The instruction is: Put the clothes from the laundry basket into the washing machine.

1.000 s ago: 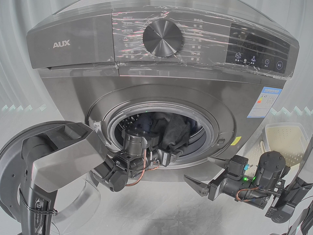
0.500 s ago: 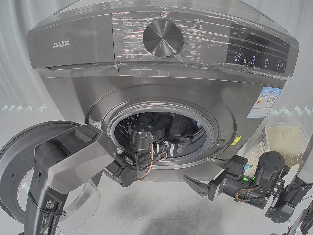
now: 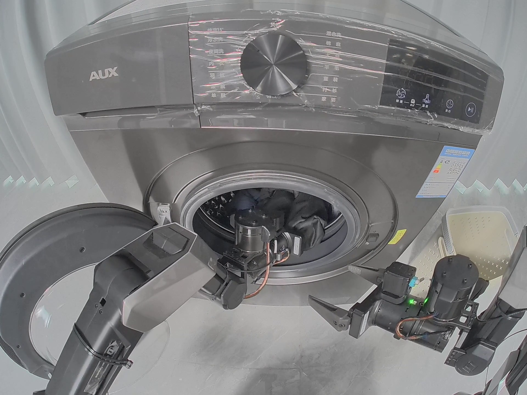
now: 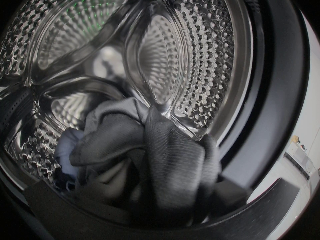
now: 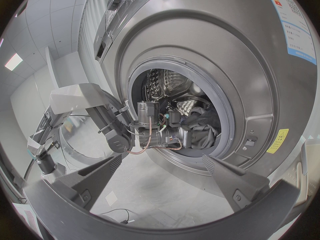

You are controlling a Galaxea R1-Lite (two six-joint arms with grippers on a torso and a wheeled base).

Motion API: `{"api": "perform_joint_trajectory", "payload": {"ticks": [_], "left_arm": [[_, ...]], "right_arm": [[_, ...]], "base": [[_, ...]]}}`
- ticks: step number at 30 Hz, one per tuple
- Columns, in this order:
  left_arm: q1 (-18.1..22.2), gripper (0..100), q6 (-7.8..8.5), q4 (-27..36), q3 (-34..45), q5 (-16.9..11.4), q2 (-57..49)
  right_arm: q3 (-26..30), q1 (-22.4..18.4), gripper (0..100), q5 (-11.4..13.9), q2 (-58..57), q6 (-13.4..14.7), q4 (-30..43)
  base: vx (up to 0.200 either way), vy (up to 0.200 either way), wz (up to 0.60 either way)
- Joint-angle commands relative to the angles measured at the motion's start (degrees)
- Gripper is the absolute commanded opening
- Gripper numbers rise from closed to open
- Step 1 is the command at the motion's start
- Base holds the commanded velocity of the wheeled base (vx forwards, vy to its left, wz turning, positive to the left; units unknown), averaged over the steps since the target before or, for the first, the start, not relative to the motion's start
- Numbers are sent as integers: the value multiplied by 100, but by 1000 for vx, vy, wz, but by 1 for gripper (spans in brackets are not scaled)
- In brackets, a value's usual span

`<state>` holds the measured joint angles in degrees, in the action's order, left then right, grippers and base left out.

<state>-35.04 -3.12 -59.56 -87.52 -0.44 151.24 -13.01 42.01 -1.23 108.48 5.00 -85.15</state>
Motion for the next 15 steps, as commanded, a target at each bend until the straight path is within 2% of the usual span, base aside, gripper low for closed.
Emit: {"api": "perform_joint_trajectory", "payload": {"ticks": [1, 7, 10, 15], "left_arm": [[67, 0, -4, -47, -697, 255, 328], [296, 0, -13, 6, -2006, 782, 600], [419, 0, -22, 112, -2708, 940, 776], [550, 0, -57, 261, -2708, 967, 732]], "right_arm": [[0, 9, 100, 0, 24, 1, -1], [-9, 9, 100, 0, 24, 1, -1], [-9, 9, 100, 0, 59, 1, -1], [-35, 9, 100, 0, 76, 10, -1]], "base": [[0, 0, 0], [0, 0, 0], [0, 0, 0], [0, 0, 0]]}}
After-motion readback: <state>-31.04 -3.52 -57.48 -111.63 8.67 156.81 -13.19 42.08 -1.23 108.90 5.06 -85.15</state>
